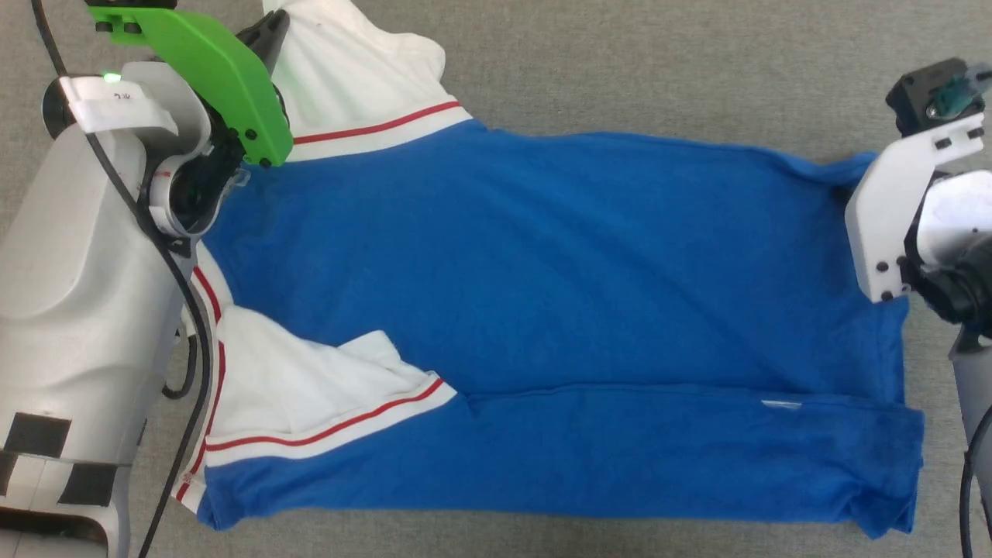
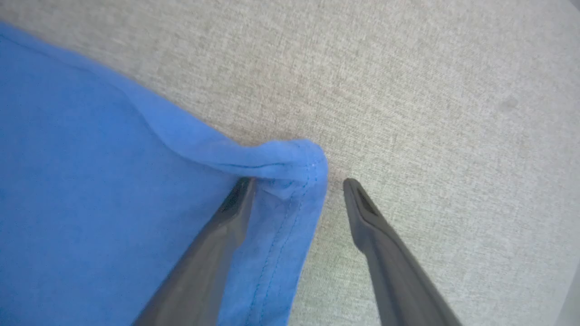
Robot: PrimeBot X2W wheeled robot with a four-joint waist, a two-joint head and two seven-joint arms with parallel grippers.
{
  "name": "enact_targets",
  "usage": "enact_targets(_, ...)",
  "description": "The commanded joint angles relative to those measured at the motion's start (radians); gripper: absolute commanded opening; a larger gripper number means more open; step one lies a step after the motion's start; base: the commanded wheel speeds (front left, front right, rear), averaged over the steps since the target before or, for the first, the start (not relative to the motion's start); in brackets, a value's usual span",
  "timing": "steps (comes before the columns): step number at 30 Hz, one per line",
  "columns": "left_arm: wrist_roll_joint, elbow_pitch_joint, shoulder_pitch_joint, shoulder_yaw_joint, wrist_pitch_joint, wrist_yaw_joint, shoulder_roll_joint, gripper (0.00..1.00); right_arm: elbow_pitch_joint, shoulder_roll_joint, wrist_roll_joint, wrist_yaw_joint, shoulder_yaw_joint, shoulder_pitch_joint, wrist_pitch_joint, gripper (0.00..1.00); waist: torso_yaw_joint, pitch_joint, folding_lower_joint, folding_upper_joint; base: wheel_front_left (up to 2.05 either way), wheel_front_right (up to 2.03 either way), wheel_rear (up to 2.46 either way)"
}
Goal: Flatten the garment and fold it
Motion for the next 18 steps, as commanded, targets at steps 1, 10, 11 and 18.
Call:
enact_targets(1, -0.003, -0.01, 0.016, 0.006, 0.003, 0.006, 0.006, 0.0, 0.023, -0.001, 0.0, -0.001, 0.01, -0.013, 0.003, 1.0, 0.006, 0.009, 0.0, 0.0, 0.0, 0.0, 0.0)
enact_targets(10, -0.025, -0.049, 0.047, 0.01, -0.013, -0.013, 0.015, 0.0, 0.058, 0.008, 0.053, -0.001, -0.002, -0.034, -0.021, 0.0, -0.004, -0.013, 0.0, 0.0, 0.0, 0.0, 0.0)
enact_targets(11, -0.035, -0.076, 0.072, 0.012, -0.027, -0.041, 0.031, 0.0, 0.036, 0.016, 0.073, -0.001, -0.021, -0.027, -0.051, 0.0, -0.017, -0.046, 0.0, 0.0, 0.0, 0.0, 0.0)
enact_targets(18, -0.066, -0.187, 0.198, 0.047, -0.057, -0.042, 0.082, 0.0, 0.005, 0.023, 0.106, -0.001, -0.052, 0.067, -0.128, 0.0, -0.039, -0.137, 0.0, 0.0, 0.0, 0.0, 0.0)
